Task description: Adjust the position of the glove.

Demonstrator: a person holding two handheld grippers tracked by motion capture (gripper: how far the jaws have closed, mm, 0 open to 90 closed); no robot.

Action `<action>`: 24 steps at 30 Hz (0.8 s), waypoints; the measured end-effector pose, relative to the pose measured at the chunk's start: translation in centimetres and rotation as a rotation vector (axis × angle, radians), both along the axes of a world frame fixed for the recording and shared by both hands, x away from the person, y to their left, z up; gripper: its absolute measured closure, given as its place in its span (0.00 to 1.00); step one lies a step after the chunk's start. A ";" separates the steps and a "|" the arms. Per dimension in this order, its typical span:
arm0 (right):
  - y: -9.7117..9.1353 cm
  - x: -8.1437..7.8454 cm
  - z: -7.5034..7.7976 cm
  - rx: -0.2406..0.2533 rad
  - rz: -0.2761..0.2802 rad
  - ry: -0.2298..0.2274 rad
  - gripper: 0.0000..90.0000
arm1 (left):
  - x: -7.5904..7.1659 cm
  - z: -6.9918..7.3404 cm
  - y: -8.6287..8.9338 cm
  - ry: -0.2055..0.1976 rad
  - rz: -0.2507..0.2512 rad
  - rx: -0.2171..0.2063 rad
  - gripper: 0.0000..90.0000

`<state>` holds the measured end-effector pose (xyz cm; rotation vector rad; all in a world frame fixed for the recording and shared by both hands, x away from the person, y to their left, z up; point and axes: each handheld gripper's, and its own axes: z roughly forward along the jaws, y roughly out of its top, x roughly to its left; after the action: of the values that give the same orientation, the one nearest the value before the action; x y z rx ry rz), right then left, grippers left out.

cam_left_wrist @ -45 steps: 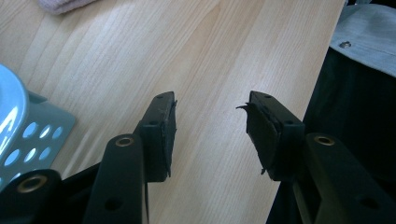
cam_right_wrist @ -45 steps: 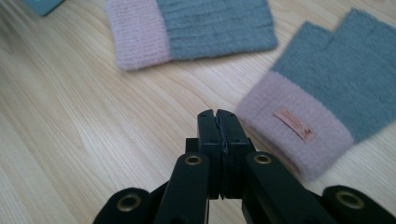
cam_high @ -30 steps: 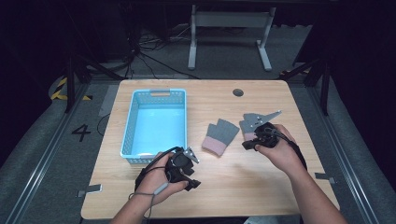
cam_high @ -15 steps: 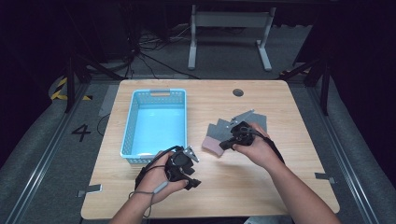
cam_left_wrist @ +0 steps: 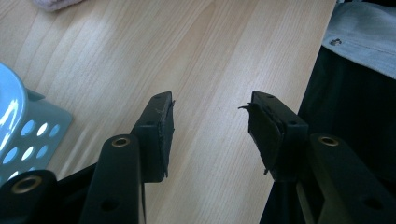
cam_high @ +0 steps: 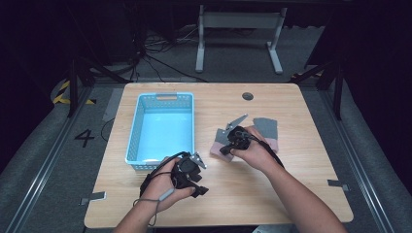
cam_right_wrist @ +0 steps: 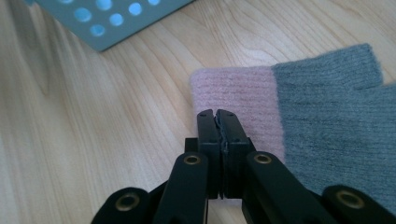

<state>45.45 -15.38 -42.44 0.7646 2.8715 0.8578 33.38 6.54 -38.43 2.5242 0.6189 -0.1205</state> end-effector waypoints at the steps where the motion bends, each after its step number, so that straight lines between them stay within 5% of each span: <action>1: 0.0 0.0 -0.1 -0.003 0.002 0.001 1.00 | 0.0 0.0 0.0 0.001 0.000 0.001 0.57; 11: -0.1 0.1 -0.6 -0.020 0.004 0.017 1.00 | 0.0 -0.1 0.0 0.001 -0.002 0.007 0.56; 24: -2.6 -0.6 -0.2 -0.055 -0.002 0.044 1.00 | 0.1 -0.2 -0.2 0.004 -0.004 0.008 0.55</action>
<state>44.80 -17.94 -42.68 0.7907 2.9184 0.7675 33.50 6.31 -38.58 2.5338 0.6170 -0.1242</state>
